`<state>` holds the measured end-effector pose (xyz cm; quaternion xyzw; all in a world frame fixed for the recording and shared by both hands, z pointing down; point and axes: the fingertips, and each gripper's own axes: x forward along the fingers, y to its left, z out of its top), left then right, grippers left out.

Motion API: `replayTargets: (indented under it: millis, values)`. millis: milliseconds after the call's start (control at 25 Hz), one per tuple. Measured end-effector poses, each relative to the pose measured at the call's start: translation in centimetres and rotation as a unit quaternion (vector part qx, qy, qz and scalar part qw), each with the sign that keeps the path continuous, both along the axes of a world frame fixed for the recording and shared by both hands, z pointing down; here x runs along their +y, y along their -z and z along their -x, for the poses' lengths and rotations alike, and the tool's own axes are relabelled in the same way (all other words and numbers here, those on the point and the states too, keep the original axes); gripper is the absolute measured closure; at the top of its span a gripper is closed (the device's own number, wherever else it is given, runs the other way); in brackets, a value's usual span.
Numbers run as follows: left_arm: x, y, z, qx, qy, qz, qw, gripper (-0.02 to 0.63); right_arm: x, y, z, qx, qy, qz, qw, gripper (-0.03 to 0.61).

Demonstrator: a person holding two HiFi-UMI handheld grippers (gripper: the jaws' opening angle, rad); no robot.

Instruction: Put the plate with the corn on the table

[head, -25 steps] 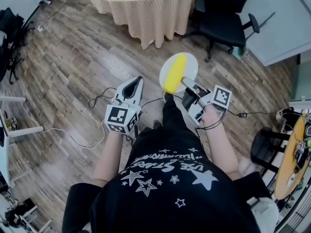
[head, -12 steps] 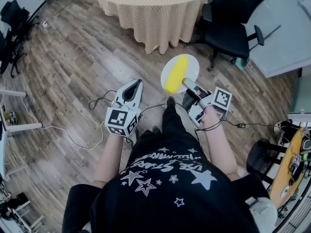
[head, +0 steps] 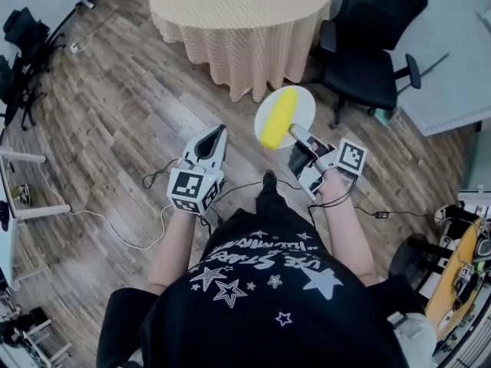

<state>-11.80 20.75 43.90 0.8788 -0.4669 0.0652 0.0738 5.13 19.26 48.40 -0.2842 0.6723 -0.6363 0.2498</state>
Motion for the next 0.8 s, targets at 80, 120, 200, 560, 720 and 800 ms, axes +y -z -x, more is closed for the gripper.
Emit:
replayTargets:
  millis: [80, 120, 200, 560, 720, 800]
  values:
    - [-1.7, 0.5, -1.0, -0.004, -0.001, -0.006, 1.0, 0.606, -1.7, 0.1, -1.1, -0.001, -0.001, -0.002, 1.0, 0.523]
    - [-2.5, 0.8, -1.6, -0.006, -0.001, -0.009, 0.9999, 0.606, -2.5, 0.3, -1.6, -0.003, -0.001, -0.003, 1.0, 0.523]
    - [-3.9, 1.2, -2.5, -0.008, 0.001, -0.014, 0.9999, 0.606, -4.0, 0.5, -2.5, -0.008, -0.002, -0.004, 1.0, 0.523]
    - [-8.8, 2.0, -4.9, -0.021, 0.023, -0.018, 0.9994, 0.606, -9.7, 0.4, -5.7, -0.015, 0.01, -0.006, 1.0, 0.523]
    - [-10.1, 2.2, -5.9, -0.019, 0.034, -0.022, 0.999, 0.606, -11.6, 0.1, -6.6, -0.016, 0.019, -0.002, 1.0, 0.523]
    - [-10.4, 2.0, -6.3, -0.017, 0.037, -0.02, 0.999, 0.606, -12.5, 0.0, -6.9, -0.018, 0.023, -0.004, 1.0, 0.523]
